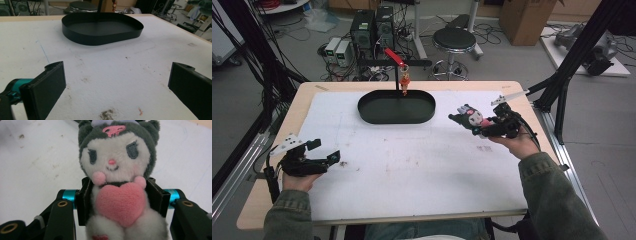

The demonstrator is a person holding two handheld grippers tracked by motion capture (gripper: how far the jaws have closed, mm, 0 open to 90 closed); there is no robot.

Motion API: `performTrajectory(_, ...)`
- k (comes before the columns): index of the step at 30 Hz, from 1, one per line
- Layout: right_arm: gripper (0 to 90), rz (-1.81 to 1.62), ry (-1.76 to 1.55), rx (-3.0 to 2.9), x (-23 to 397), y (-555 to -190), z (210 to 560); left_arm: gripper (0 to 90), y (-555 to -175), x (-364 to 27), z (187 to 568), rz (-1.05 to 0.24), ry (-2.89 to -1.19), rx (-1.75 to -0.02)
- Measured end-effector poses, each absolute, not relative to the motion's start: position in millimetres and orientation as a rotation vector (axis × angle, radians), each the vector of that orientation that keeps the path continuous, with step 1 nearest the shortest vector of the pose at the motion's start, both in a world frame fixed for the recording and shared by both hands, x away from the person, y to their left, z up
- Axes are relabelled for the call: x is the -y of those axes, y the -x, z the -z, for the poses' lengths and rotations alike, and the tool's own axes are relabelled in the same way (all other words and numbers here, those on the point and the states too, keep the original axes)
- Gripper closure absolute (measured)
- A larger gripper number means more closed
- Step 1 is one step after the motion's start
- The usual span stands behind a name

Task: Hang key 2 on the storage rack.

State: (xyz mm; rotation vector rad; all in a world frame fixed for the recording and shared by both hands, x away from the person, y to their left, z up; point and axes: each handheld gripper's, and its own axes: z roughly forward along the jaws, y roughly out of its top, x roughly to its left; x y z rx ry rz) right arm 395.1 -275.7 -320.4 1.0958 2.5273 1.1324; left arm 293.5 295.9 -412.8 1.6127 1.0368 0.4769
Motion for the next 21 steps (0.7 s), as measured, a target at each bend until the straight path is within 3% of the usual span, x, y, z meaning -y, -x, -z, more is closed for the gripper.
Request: performTrajectory(21,46.0,-1.162,-1.009,-2.579,228,-435,265,1.8,-293,-297,413,-0.480,-1.607,-1.035)
